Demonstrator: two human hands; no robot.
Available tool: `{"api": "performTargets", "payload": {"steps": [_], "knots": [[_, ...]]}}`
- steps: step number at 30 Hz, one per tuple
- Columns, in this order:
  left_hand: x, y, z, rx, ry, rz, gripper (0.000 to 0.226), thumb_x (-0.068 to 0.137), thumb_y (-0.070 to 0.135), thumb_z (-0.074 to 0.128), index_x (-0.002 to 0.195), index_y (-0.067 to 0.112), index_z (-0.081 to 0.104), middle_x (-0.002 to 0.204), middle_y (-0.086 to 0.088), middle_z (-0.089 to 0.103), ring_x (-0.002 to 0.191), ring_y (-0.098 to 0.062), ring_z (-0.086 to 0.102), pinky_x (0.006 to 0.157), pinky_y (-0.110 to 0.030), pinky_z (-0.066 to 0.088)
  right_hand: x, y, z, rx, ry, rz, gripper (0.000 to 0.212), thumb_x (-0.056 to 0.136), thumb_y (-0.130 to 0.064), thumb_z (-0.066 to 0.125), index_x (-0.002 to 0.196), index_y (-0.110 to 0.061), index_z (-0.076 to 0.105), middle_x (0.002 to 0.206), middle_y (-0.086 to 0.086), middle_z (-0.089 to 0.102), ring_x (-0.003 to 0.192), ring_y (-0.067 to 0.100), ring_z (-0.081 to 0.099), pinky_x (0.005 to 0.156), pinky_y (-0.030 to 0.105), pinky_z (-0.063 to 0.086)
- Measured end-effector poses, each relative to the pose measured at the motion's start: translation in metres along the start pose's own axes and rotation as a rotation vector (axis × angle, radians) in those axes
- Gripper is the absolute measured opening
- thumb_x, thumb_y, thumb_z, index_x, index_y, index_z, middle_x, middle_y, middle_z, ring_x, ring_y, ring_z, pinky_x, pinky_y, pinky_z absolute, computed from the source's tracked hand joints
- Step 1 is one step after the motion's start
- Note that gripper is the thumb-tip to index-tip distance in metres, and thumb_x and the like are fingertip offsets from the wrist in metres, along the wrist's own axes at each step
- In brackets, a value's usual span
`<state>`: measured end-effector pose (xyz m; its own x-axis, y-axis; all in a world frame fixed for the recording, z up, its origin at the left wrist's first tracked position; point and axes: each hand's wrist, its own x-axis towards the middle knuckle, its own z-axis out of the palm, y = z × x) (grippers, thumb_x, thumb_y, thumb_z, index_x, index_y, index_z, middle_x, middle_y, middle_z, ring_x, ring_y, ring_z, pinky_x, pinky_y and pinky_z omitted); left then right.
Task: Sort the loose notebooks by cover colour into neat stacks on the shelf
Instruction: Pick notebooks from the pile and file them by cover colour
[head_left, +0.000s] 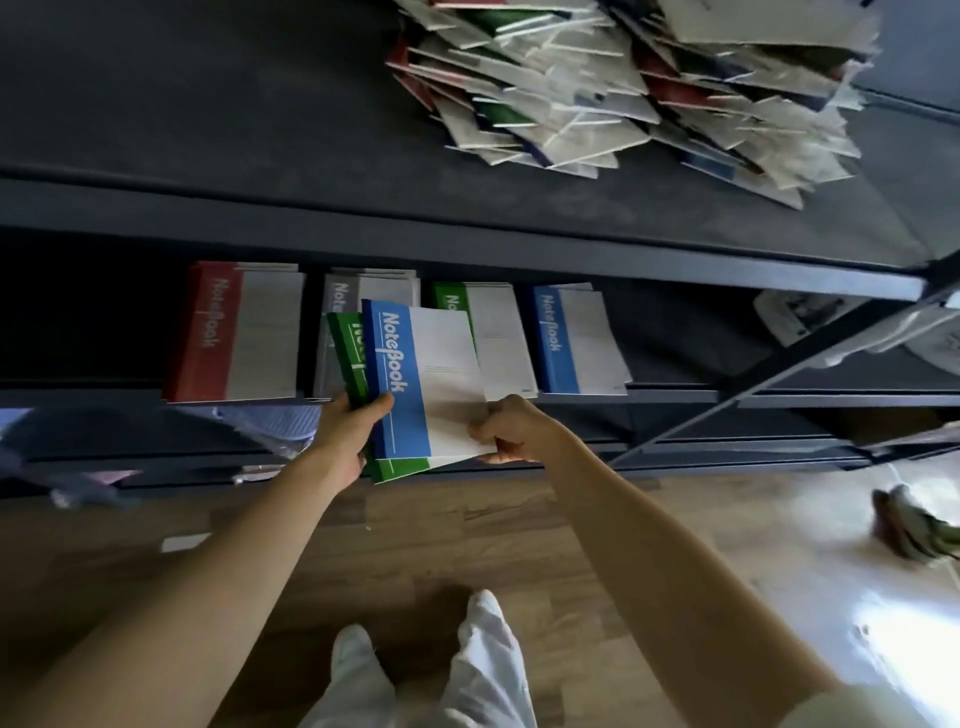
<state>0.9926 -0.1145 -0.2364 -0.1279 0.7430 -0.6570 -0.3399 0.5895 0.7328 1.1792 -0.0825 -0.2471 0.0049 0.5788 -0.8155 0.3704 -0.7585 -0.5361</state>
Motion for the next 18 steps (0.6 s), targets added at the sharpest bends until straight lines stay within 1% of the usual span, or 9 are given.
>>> {"api": "performTargets", "payload": {"steps": [3, 5, 7, 8, 10, 12, 14, 16, 18], "knots": [[0.001, -0.005, 0.027, 0.012, -0.016, 0.005, 0.017, 0.092, 0.007, 0.057, 0.105, 0.018, 0.054, 0.092, 0.004, 0.061, 0.093, -0.019, 0.056, 0.065, -0.028, 0.047, 0.001, 0.004, -0.027, -0.027, 0.065, -0.024, 0.036, 0.086, 0.002, 0.063, 0.120, 0.004, 0.051, 0.083, 0.007, 0.048, 0.069, 0.016, 0.052, 0.063, 0.032, 0.057], [0.002, -0.008, 0.046, 0.003, -0.035, 0.007, 0.013, 0.092, 0.006, 0.057, 0.094, 0.018, 0.057, 0.091, 0.003, 0.061, 0.084, -0.017, 0.060, 0.063, -0.030, 0.049, 0.005, 0.007, -0.047, -0.016, 0.116, -0.025, 0.036, 0.086, 0.000, 0.063, 0.119, 0.002, 0.050, 0.093, 0.010, 0.053, 0.076, 0.020, 0.056, 0.072, 0.036, 0.057], [0.005, -0.009, 0.065, -0.021, -0.029, 0.010, 0.018, 0.091, 0.003, 0.056, 0.087, 0.020, 0.057, 0.091, 0.002, 0.062, 0.078, -0.013, 0.060, 0.062, -0.032, 0.049, 0.013, 0.009, -0.068, -0.001, 0.163, -0.020, 0.031, 0.087, -0.001, 0.061, 0.116, -0.003, 0.049, 0.113, 0.015, 0.054, 0.086, 0.026, 0.058, 0.073, 0.036, 0.056], [0.007, -0.010, 0.074, -0.035, -0.016, 0.011, 0.019, 0.091, 0.002, 0.056, 0.086, 0.021, 0.057, 0.090, 0.002, 0.061, 0.078, -0.013, 0.059, 0.063, -0.033, 0.049, 0.017, 0.009, -0.080, -0.004, 0.184, -0.019, 0.028, 0.088, -0.002, 0.060, 0.113, -0.005, 0.047, 0.118, 0.017, 0.052, 0.087, 0.028, 0.058, 0.069, 0.036, 0.057], [0.010, -0.012, 0.091, -0.053, 0.004, 0.005, 0.021, 0.090, 0.000, 0.057, 0.087, 0.021, 0.057, 0.093, 0.000, 0.062, 0.084, -0.018, 0.060, 0.071, -0.036, 0.049, 0.023, 0.010, -0.105, -0.035, 0.245, -0.014, 0.027, 0.092, -0.005, 0.055, 0.117, -0.004, 0.046, 0.114, 0.017, 0.052, 0.078, 0.028, 0.061, 0.052, 0.032, 0.057], [0.015, -0.014, 0.106, -0.050, 0.013, -0.006, 0.023, 0.088, -0.003, 0.057, 0.091, 0.020, 0.057, 0.100, -0.004, 0.062, 0.097, -0.023, 0.058, 0.081, -0.039, 0.047, 0.030, 0.012, -0.131, -0.124, 0.328, -0.023, 0.029, 0.095, -0.012, 0.049, 0.122, -0.004, 0.045, 0.108, 0.016, 0.057, 0.063, 0.024, 0.061, 0.034, 0.024, 0.047], [0.019, -0.016, 0.117, -0.041, 0.016, -0.006, 0.031, 0.086, -0.009, 0.056, 0.107, 0.014, 0.058, 0.109, -0.007, 0.060, 0.104, -0.026, 0.056, 0.084, -0.040, 0.046, 0.039, 0.018, -0.157, -0.224, 0.397, -0.034, 0.027, 0.097, -0.015, 0.042, 0.121, -0.004, 0.044, 0.104, 0.014, 0.061, 0.057, 0.021, 0.059, 0.030, 0.019, 0.038], [0.021, -0.018, 0.125, -0.033, 0.040, -0.002, 0.045, 0.084, -0.012, 0.056, 0.124, 0.010, 0.053, 0.114, -0.009, 0.059, 0.108, -0.027, 0.055, 0.085, -0.040, 0.045, 0.050, 0.025, -0.178, -0.271, 0.456, -0.040, 0.027, 0.097, -0.013, 0.040, 0.122, -0.002, 0.045, 0.113, 0.017, 0.060, 0.059, 0.022, 0.059, 0.027, 0.015, 0.034], [0.024, -0.022, 0.129, -0.052, 0.071, -0.001, 0.047, 0.085, -0.013, 0.054, 0.127, 0.007, 0.051, 0.117, -0.011, 0.058, 0.112, -0.029, 0.055, 0.085, -0.040, 0.044, 0.060, 0.030, -0.191, -0.291, 0.488, -0.042, 0.028, 0.097, -0.010, 0.041, 0.123, -0.001, 0.047, 0.119, 0.018, 0.058, 0.070, 0.027, 0.063, 0.028, 0.017, 0.039]]}}
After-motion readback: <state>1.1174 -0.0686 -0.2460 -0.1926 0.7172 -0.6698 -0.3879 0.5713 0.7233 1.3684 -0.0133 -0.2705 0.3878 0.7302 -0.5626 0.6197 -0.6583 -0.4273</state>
